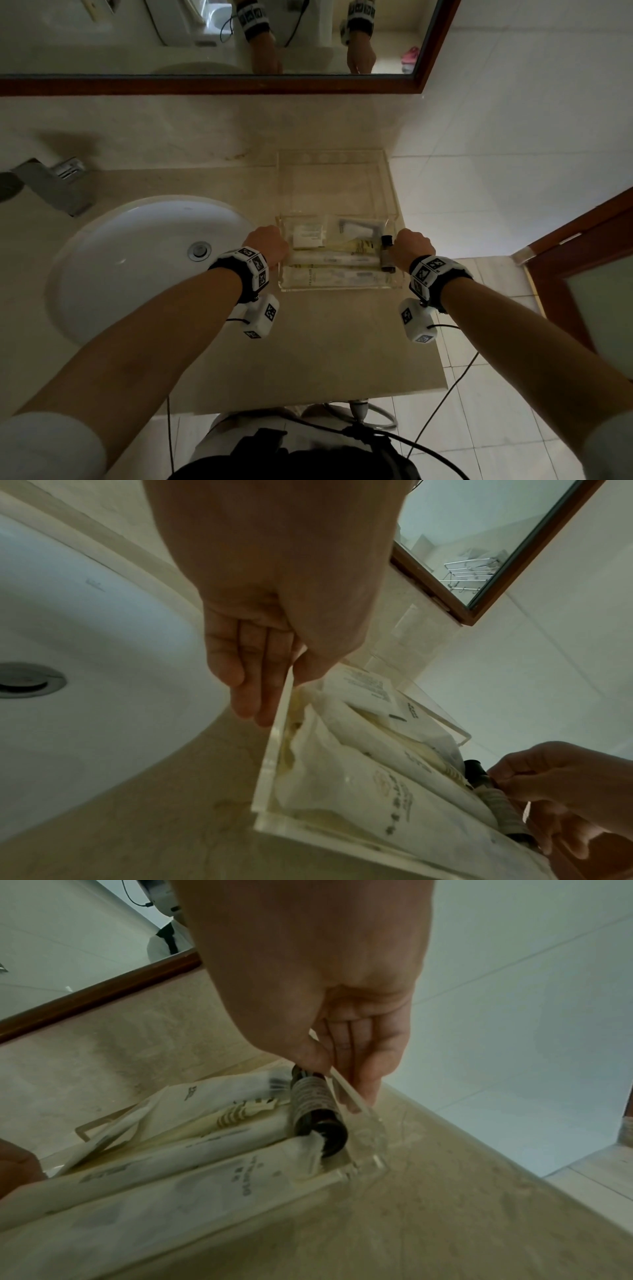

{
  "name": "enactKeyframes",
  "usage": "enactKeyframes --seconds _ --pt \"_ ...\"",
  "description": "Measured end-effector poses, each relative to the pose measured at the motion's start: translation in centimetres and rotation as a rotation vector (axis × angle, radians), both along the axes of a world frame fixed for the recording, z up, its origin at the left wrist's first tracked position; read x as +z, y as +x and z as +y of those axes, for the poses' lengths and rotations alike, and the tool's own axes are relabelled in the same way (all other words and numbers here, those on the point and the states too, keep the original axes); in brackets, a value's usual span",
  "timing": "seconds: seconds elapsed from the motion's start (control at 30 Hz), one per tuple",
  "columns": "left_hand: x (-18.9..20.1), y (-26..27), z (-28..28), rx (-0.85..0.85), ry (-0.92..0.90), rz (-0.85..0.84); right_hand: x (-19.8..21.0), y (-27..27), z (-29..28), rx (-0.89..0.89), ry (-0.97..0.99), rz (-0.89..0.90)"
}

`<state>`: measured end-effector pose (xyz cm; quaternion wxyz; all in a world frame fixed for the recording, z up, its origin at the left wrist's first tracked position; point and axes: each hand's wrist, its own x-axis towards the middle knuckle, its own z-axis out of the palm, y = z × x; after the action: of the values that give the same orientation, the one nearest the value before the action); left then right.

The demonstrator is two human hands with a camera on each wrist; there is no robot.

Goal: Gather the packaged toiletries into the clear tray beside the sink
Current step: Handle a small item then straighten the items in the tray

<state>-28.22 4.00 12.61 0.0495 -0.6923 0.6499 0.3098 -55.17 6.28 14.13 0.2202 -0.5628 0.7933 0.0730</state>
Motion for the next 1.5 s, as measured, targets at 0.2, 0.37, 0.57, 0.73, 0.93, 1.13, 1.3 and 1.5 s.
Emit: enactKeyframes --seconds 0.2,0.37,0.57,0.73,0.93,1.13,1.3,1.5 --pt "-0.6 -0.1 -0.1 0.013 -0.057 0.017 0.1 -0.2 -0.5 0.012 -0.004 0.016" --pt "-0.3 -0.1 -0.2 -0.019 -0.141 -0.002 -0.3 -0.3 -0.6 -0.014 -0.026 0.018" --pt "-0.4 0.0 -0.3 0.034 -0.09 0.013 -0.3 -0.1 -0.8 -0.021 -0.041 0.001" --pt "1.0 -0.3 -0.4 -0.007 -0.182 -0.097 0.0 -0.1 -0.8 -0.008 -0.143 -0.005" --pt "0.7 -1.1 -0.1 -0.4 -0.405 0.061 0.2 1.5 -1.0 0.4 -0.284 -0.155" --pt "-0.4 -2.1 0.4 -0.802 -0.075 -0.14 -0.7 3.2 0.1 0.742 -0.071 -0.104" --pt "-0.9 -2.5 1.1 -0.834 -0.034 -0.251 -1.7 3.2 0.2 0.822 0.018 0.05" --pt "-1.6 -2.9 1.1 -0.824 -0.074 -0.291 -2.1 3.5 0.0 0.873 0.062 0.184"
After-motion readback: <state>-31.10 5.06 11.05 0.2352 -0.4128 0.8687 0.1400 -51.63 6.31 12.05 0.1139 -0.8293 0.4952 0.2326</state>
